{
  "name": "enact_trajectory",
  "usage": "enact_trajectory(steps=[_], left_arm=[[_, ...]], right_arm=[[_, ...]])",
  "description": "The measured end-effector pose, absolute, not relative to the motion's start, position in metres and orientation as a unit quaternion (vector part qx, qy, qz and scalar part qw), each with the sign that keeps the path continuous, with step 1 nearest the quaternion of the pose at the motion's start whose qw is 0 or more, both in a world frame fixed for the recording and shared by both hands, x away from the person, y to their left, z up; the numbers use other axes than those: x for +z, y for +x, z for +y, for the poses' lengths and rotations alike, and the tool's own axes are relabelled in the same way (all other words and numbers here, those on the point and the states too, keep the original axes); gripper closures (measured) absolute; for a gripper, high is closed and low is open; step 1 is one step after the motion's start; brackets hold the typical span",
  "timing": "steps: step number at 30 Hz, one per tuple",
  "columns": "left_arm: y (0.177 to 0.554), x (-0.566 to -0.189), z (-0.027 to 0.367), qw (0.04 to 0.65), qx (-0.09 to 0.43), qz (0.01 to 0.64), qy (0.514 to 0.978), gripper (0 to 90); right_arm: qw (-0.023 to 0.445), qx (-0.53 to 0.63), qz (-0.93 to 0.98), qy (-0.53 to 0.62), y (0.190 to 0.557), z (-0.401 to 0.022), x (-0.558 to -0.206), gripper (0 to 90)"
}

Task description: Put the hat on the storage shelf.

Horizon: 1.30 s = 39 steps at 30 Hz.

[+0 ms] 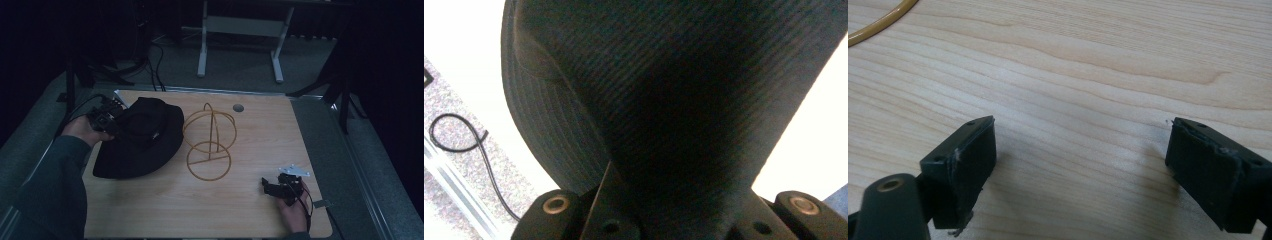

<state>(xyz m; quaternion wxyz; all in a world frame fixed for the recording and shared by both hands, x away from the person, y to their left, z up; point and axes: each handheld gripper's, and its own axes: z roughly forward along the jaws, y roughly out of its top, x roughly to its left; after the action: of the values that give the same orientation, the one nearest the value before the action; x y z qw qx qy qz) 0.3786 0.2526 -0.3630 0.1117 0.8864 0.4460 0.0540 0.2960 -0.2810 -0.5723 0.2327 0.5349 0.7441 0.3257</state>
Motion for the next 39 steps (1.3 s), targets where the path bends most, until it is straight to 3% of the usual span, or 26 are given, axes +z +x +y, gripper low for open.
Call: enact_trajectory(steps=[39], left_arm=[[0.373, -0.317, 0.252, 0.137, 0.057, 0.417, 0.897, 88.4]], right_arm=[[0.233, 0.326, 0.744, 0.535, 0.296, -0.281, -0.572, 12.6]])
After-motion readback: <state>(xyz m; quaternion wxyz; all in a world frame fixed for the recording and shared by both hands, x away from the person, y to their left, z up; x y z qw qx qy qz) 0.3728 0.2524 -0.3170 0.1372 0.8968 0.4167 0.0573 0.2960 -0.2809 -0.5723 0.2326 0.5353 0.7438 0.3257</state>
